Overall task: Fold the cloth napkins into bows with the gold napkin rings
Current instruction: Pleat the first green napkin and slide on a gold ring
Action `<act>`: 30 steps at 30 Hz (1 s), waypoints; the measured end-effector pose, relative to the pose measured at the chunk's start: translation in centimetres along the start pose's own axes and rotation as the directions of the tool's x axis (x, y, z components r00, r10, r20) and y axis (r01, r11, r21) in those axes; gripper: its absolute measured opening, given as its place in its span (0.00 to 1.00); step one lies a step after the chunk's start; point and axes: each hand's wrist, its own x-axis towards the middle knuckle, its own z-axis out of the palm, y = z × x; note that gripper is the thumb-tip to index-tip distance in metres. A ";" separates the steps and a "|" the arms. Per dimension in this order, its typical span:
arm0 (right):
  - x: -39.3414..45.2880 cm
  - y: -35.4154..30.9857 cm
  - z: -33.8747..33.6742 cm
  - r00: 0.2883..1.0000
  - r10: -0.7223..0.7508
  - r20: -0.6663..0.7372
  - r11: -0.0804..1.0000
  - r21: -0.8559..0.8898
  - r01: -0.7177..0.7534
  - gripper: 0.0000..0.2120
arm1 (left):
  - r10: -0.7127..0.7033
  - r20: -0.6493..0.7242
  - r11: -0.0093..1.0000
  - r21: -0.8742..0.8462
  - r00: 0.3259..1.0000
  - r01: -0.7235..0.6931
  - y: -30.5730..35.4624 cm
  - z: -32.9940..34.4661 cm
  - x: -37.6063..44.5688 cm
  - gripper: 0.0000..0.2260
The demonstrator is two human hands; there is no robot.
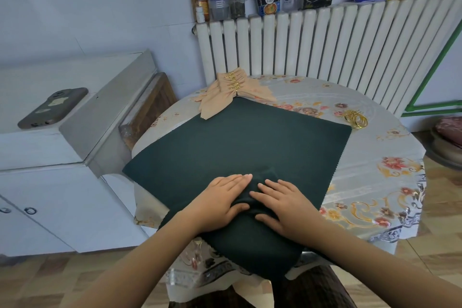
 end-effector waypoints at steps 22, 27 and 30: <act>3.4 4.6 0.5 0.959 -0.003 -0.283 0.996 0.088 0.029 0.11 | -0.122 -0.209 0.974 0.162 0.970 0.158 -1.2 0.2 2.7 0.24; 3.7 4.6 0.9 0.956 -0.052 -0.290 0.995 0.063 0.074 0.12 | -0.209 -0.005 0.935 0.293 0.978 0.201 0.6 -1.5 3.8 0.26; 3.7 4.8 0.9 0.959 -0.078 -0.274 0.993 0.068 0.100 0.12 | -0.163 0.039 0.979 0.128 0.986 0.156 2.3 -1.2 4.4 0.29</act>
